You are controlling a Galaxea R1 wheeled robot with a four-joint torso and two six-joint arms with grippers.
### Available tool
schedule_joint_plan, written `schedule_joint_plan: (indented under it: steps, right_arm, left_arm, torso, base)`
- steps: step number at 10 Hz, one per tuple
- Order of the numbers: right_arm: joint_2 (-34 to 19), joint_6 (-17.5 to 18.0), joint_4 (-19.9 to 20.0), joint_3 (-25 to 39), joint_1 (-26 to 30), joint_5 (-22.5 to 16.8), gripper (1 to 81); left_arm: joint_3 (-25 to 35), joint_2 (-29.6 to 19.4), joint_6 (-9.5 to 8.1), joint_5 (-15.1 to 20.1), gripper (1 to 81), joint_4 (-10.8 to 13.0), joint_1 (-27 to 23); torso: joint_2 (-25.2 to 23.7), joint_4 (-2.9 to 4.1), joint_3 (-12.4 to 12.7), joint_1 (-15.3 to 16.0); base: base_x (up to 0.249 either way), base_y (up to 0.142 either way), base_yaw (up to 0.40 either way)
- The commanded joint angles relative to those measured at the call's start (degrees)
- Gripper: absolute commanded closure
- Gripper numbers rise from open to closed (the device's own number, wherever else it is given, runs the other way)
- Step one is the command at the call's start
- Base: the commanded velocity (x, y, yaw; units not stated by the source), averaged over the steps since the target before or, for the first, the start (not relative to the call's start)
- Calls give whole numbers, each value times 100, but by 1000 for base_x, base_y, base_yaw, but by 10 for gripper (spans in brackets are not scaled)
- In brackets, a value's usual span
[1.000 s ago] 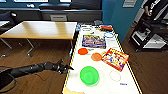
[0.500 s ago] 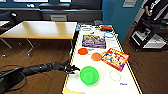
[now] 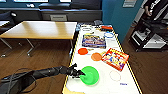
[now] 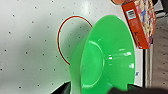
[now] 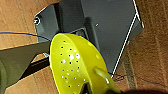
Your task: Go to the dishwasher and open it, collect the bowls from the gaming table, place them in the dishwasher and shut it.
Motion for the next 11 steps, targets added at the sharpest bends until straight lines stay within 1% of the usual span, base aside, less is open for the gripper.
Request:
schedule_joint_plan:
  steps: [1,2,3,4,5,7,11]
  right_arm:
    - [-132,-21,-101,85,9,-333,811]
    - [-123,-12,-101,94,18,-342,811]
    - [-123,-21,-101,94,26,-350,811]
    - [-123,-12,-101,94,18,-377,811]
    - [-123,-12,-101,94,18,-377,811]
    - [-132,-12,-101,85,35,-377,811]
    - [-123,-3,-92,67,79,-456,811]
  left_arm:
    - [52,-9,-9,202,10,-1,-712]
    - [-81,9,-158,193,10,-10,-668]
    - [-255,35,-673,193,10,-1,-641]
    - [-378,79,-921,193,10,-1,-615]
    - [-485,132,-1002,193,10,-1,-572]
    - [-634,220,-1002,202,10,-1,-457]
    - [-881,431,-1002,202,10,184,-264]
  torso:
    - [0,0,0,0]
    - [0,0,0,0]
    - [0,0,0,0]
    - [0,0,0,0]
    - [0,0,-2,0]
    - [0,0,-2,0]
    - [0,0,-5,0]
  base:
    - [0,0,0]
    - [0,0,0]
    - [0,0,0]
    - [0,0,0]
    - [0,0,0]
    - [0,0,0]
    - [0,0,0]
